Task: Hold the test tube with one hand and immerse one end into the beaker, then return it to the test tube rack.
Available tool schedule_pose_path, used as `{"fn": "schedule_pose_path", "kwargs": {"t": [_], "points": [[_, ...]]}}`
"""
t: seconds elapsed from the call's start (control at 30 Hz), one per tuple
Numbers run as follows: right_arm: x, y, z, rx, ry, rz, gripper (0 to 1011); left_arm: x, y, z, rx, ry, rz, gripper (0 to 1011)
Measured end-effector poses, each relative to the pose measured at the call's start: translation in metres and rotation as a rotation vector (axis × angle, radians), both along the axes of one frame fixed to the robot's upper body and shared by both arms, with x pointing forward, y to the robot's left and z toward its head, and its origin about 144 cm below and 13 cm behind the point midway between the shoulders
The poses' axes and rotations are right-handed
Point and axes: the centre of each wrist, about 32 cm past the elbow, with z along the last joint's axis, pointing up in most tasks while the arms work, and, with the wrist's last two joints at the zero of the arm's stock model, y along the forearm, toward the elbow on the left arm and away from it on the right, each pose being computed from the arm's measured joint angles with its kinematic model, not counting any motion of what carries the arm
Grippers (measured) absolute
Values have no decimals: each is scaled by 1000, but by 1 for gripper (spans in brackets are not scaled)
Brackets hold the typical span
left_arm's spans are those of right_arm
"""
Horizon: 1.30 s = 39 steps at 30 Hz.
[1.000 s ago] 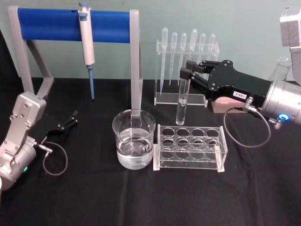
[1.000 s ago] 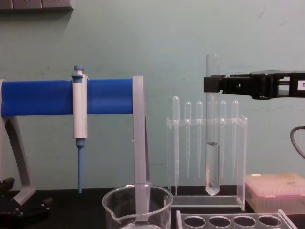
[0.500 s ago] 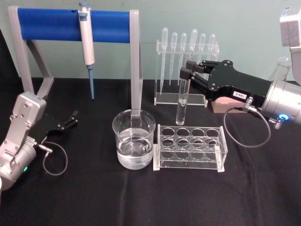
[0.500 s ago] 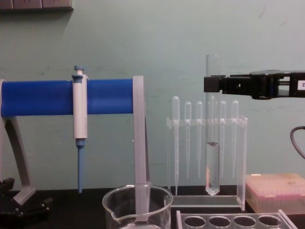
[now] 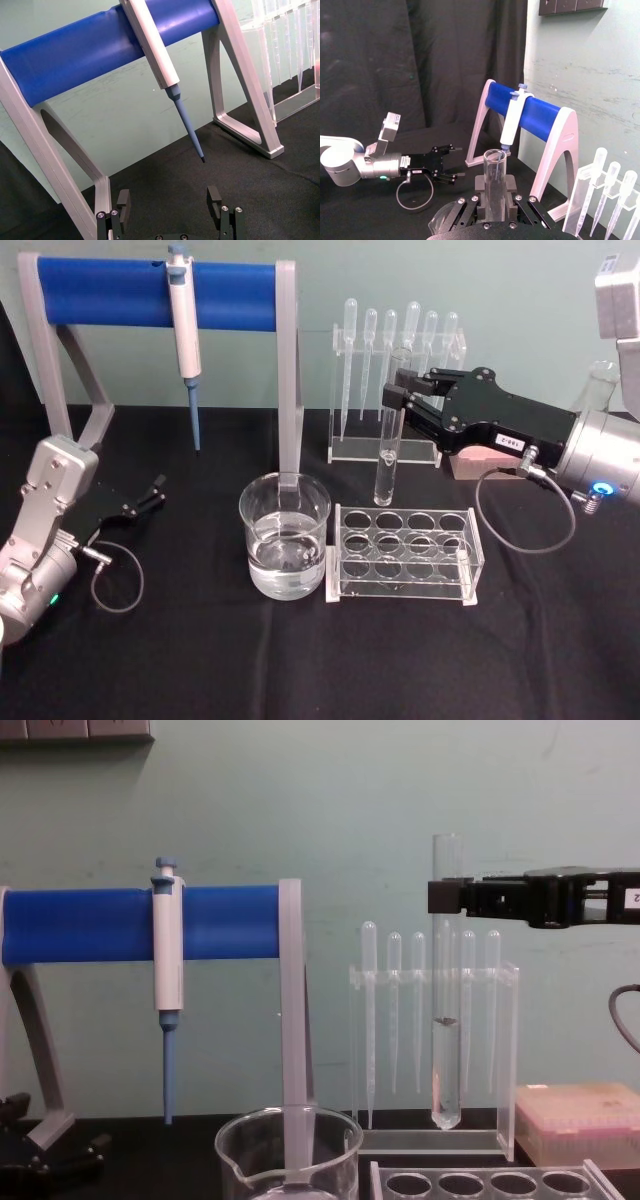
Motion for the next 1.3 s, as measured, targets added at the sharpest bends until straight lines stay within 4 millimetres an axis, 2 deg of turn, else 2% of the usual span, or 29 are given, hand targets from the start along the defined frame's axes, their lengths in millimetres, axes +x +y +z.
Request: {"fn": "schedule_pose_path", "kwargs": {"t": [0.93, 1.13, 1.3], "points": [[0, 0, 0, 0, 0, 0, 228, 0, 0, 0, 0, 0, 0, 1000], [2, 11, 4, 23, -12, 17, 228, 0, 0, 0, 0, 0, 0, 1000], [3, 28, 14, 49, -38, 51, 228, 0, 0, 0, 0, 0, 0, 1000]]}}
